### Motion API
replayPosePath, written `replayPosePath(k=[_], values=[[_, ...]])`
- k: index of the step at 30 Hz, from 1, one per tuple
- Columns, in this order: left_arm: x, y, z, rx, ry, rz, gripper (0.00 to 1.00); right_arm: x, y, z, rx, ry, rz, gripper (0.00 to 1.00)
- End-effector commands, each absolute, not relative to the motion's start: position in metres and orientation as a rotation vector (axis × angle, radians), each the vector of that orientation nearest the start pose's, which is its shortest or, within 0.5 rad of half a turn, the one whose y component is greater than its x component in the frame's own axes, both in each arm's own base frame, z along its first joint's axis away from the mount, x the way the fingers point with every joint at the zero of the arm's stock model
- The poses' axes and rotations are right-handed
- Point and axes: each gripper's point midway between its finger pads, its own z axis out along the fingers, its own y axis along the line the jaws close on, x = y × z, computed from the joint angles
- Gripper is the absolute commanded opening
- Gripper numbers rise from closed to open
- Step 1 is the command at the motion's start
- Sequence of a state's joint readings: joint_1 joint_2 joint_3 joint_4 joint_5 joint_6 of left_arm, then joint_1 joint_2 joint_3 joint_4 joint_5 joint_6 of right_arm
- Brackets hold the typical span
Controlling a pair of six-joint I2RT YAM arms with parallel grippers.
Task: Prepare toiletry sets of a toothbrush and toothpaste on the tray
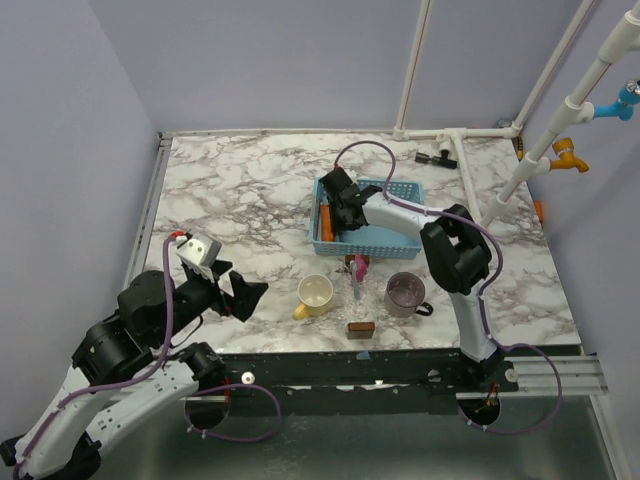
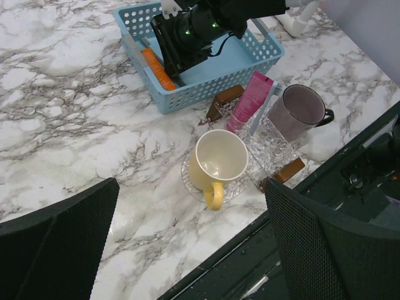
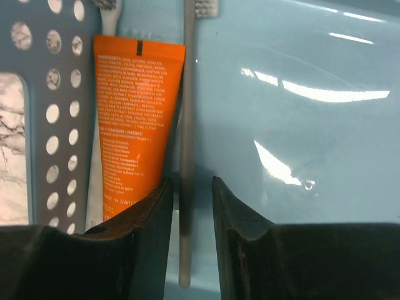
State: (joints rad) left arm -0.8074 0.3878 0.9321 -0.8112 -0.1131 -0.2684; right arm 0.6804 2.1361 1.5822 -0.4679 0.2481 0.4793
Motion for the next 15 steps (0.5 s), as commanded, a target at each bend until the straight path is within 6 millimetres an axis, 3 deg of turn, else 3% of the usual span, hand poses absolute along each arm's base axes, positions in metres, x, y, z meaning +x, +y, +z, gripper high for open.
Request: replayPosePath(k=[1,5,15], values=[[0.131,-0.124,0.277,0.412,1.863,-0.641,0.99,0.412,0.288,0.016,-0.153,2.557,0.042,0.33],[0.130,-0.125,0.274,0.408,1.877,-0.650,0.99,0.412,0.280,0.014,-0.150,2.554,-0.021,0.30],[0.126,-0.128,0.271,0.406,1.886,-0.685,0.99,0.409,0.268,0.017,-0.157,2.551,-0.078,0.01]])
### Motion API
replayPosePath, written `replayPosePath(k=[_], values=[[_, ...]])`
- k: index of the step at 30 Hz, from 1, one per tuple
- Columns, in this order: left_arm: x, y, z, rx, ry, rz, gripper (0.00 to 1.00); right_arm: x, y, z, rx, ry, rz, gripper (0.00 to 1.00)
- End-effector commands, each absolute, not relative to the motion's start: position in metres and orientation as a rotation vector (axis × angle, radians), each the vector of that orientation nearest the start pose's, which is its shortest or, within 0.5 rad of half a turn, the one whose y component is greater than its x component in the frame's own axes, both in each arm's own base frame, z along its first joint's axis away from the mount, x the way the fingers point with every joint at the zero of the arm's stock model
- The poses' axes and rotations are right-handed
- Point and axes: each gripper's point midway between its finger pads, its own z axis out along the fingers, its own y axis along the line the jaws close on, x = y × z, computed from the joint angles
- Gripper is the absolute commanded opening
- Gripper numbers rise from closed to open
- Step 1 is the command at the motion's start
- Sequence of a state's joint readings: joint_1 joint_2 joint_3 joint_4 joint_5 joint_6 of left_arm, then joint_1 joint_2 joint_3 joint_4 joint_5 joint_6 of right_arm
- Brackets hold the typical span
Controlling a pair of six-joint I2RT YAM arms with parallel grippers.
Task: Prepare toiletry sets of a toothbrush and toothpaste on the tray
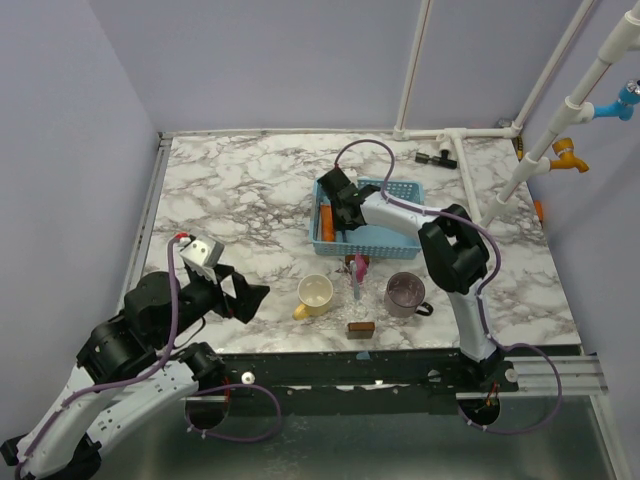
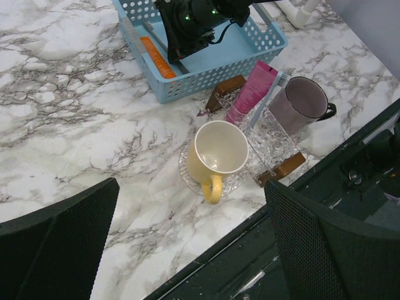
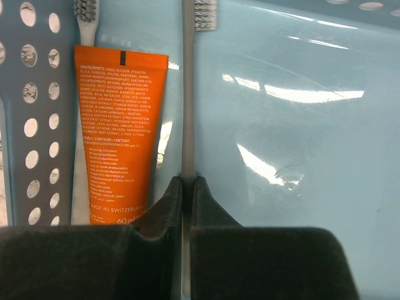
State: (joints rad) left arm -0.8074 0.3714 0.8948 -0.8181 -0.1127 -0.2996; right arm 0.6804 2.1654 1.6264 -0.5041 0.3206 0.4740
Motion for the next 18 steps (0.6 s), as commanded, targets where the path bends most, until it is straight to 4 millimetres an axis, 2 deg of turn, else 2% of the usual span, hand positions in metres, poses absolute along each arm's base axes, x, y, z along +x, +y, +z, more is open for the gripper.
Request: replayPosePath(k=[1,6,13,18], values=[[0.126,-0.129,0.272,0.405,1.886,-0.693,0.99,0.409,0.267,0.019,-0.153,2.545,-0.079,0.00],[0.124,-0.132,0.276,0.388,1.898,-0.720,0.99,0.417,0.267,0.046,-0.133,2.479,-0.043,0.00],[0.124,-0.132,0.284,0.346,1.884,-0.751,0.99,0.427,0.265,0.111,-0.100,2.312,0.024,0.00],[0.122,-0.133,0.291,0.307,1.858,-0.794,0.99,0.427,0.262,0.153,-0.079,2.201,0.095,0.00]])
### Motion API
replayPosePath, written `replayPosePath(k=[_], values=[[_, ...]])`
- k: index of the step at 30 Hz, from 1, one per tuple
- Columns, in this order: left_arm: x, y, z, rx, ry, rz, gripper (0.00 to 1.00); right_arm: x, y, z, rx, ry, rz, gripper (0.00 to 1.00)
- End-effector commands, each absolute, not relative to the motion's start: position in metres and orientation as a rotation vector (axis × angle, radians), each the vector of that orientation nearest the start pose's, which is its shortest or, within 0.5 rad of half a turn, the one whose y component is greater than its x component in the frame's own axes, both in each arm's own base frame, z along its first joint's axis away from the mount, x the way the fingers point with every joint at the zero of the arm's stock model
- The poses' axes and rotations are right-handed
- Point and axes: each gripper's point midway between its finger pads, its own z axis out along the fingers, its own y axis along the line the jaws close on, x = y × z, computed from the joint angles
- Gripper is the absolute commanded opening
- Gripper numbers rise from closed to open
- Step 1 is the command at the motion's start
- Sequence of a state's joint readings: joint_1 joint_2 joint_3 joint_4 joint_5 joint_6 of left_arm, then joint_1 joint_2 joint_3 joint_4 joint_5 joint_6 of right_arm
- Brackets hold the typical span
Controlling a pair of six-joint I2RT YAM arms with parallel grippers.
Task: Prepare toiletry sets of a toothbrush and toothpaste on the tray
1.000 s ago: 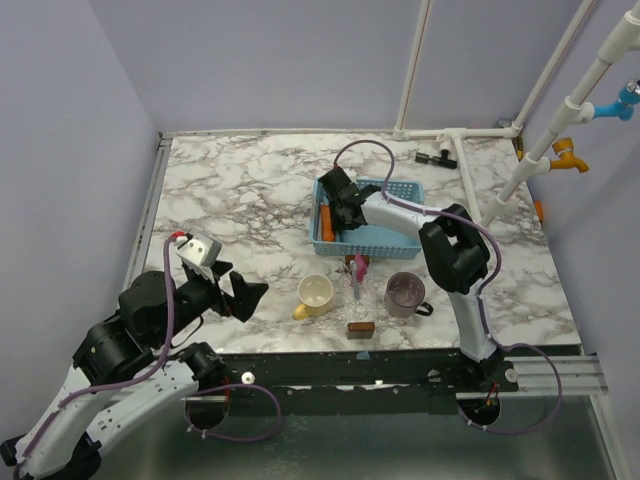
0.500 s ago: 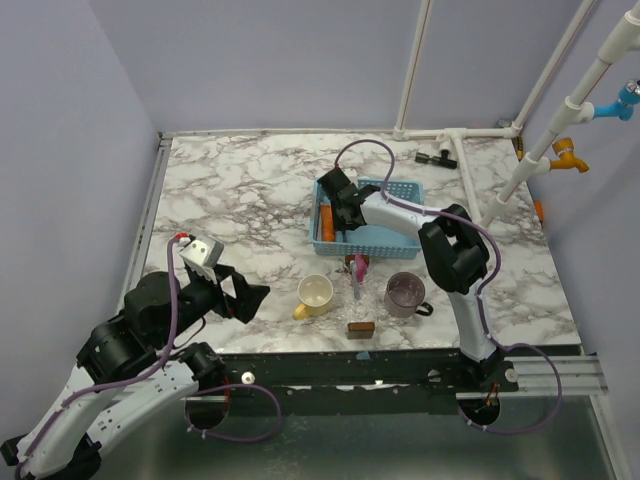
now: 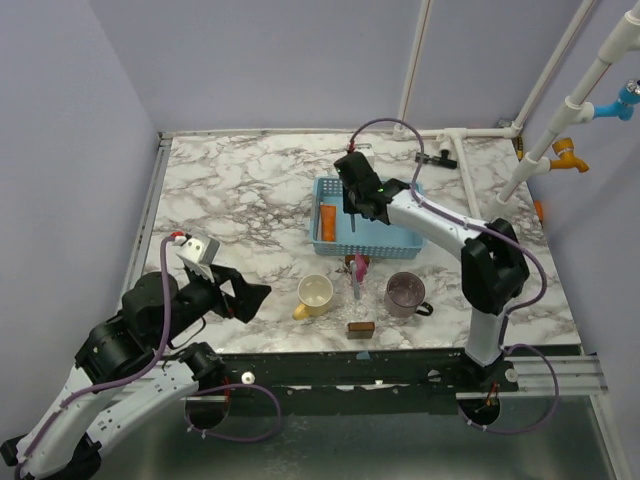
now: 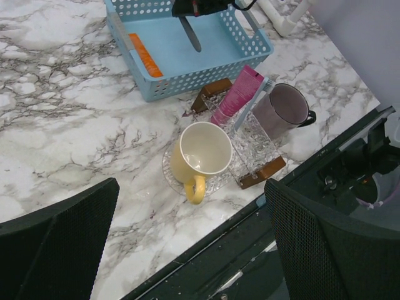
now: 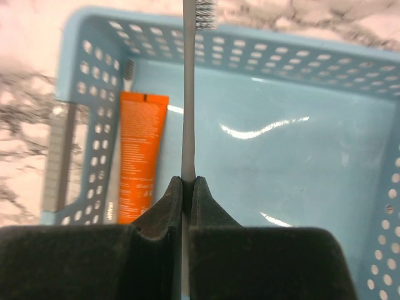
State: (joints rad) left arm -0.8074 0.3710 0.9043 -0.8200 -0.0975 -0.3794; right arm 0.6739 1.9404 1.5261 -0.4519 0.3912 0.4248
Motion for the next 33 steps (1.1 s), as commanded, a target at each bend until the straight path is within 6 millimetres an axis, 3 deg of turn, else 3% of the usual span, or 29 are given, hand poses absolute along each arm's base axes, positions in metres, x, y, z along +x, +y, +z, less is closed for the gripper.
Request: replayPosePath(k=[1,8,13,18,23,33], values=[[0.120,-0.134,0.294,0.311,1.848,-0.814,0.99,0.425,0.262,0.161,-0.084,2.178,0.118,0.00],[0.111,-0.149,0.312,0.344,1.833,-0.923,0.99,0.404,0.265,0.224,-0.105,1.999,0.320,0.01],[0.098,-0.166,0.323,0.402,1.825,-1.047,0.99,0.370,0.275,0.273,-0.146,1.899,0.542,0.00],[0.084,-0.184,0.337,0.466,1.773,-1.201,0.99,0.318,0.294,0.320,-0.211,1.781,0.858,0.01],[0.075,-0.196,0.349,0.517,1.706,-1.304,0.99,0.253,0.317,0.365,-0.299,1.637,1.220,0.01],[0.071,-0.211,0.371,0.523,1.634,-1.430,0.99,0.147,0.373,0.418,-0.396,1.448,1.558,0.01]])
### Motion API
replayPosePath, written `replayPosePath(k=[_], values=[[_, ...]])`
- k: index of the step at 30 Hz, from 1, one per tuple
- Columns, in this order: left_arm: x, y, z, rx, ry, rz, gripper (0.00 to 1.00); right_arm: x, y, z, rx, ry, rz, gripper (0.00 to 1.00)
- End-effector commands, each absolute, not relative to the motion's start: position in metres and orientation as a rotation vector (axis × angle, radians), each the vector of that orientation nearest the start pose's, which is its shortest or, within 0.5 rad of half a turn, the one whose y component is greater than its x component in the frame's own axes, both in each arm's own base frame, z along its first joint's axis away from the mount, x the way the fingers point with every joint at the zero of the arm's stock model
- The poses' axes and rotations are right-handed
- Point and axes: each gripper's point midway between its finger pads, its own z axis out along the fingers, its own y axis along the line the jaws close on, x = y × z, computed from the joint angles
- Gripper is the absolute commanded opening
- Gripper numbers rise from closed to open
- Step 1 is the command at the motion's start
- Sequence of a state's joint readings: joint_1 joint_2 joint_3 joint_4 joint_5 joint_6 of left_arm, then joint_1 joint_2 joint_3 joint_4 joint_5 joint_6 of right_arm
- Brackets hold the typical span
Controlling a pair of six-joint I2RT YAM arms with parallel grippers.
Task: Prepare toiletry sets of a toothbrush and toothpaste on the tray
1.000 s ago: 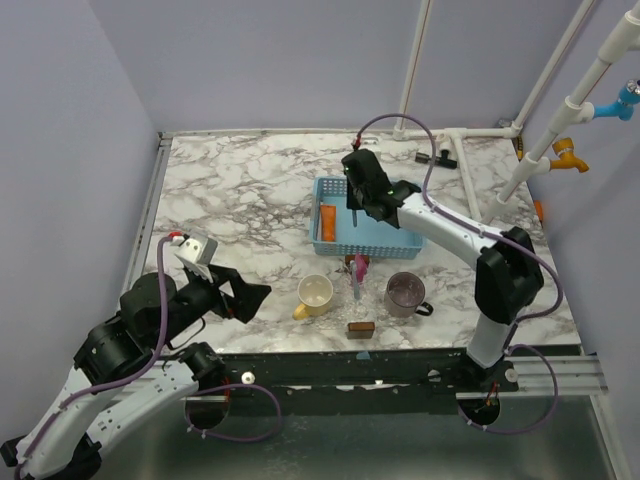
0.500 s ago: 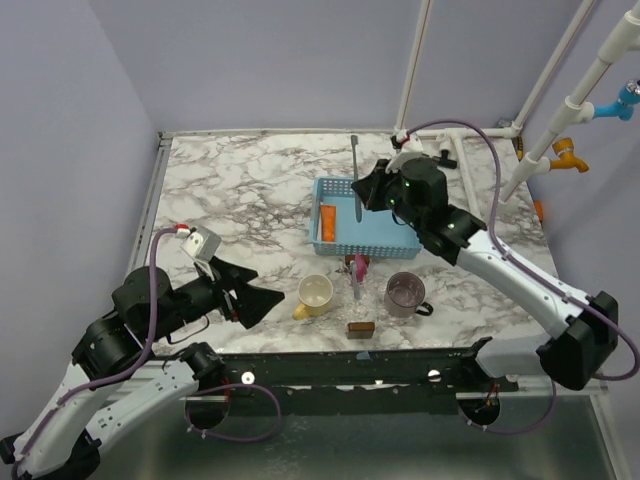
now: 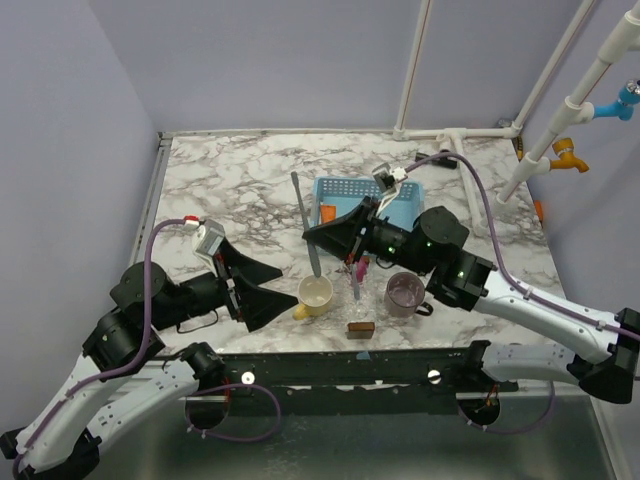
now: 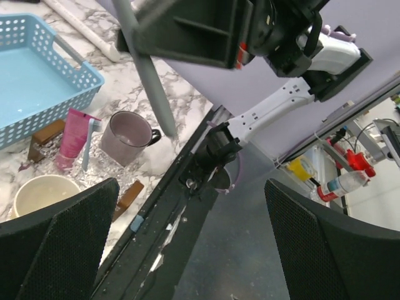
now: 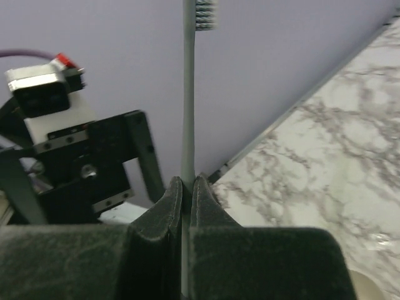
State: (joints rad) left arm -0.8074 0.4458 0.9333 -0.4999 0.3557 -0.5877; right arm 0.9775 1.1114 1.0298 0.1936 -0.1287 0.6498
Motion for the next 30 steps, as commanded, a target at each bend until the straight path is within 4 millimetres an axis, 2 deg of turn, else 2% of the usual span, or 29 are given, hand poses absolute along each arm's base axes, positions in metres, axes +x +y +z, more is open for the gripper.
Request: replayPosePath(k=[1,9,15,21,24,27,30], values=[[0.071,-0.211,0.373,0.520,1.628,-1.437,0.99,0.141,0.378,0.420,-0.399,1.439,1.585,0.01],[0.066,-0.214,0.382,0.500,1.578,-1.514,0.99,0.100,0.403,0.432,-0.404,1.342,1.755,0.01],[0.056,-0.217,0.389,0.519,1.535,-1.595,0.93,0.094,0.407,0.434,-0.336,1.284,1.761,0.01],[0.045,-0.217,0.394,0.546,1.498,-1.668,0.71,0.097,0.398,0.439,-0.268,1.229,1.759,0.01],[0.041,-0.217,0.395,0.559,1.480,-1.696,0.67,0.098,0.393,0.443,-0.241,1.206,1.758,0.01],[0.039,-0.216,0.398,0.557,1.460,-1.714,0.58,0.098,0.392,0.446,-0.245,1.200,1.755,0.01],[0.037,-0.217,0.401,0.562,1.443,-1.733,0.45,0.098,0.391,0.445,-0.243,1.200,1.753,0.01]])
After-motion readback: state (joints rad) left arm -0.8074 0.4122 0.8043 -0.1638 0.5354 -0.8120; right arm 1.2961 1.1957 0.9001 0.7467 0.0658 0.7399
